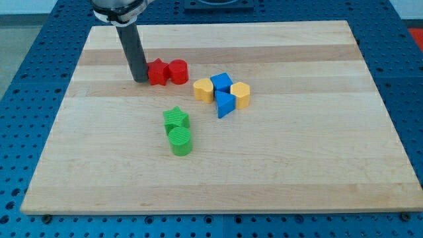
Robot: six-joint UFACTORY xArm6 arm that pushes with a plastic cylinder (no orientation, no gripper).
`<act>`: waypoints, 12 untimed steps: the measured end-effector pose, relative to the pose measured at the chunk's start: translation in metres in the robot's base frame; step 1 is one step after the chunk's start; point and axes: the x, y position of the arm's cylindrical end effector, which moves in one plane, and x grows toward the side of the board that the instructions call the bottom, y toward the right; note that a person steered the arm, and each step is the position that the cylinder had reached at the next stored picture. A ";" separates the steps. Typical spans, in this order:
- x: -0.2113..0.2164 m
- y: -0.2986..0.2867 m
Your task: Nudge the group of blocks a bit up
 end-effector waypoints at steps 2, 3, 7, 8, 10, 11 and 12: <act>0.041 0.018; 0.041 0.042; 0.101 0.145; 0.114 0.150; 0.152 0.154; 0.151 0.189; 0.151 0.189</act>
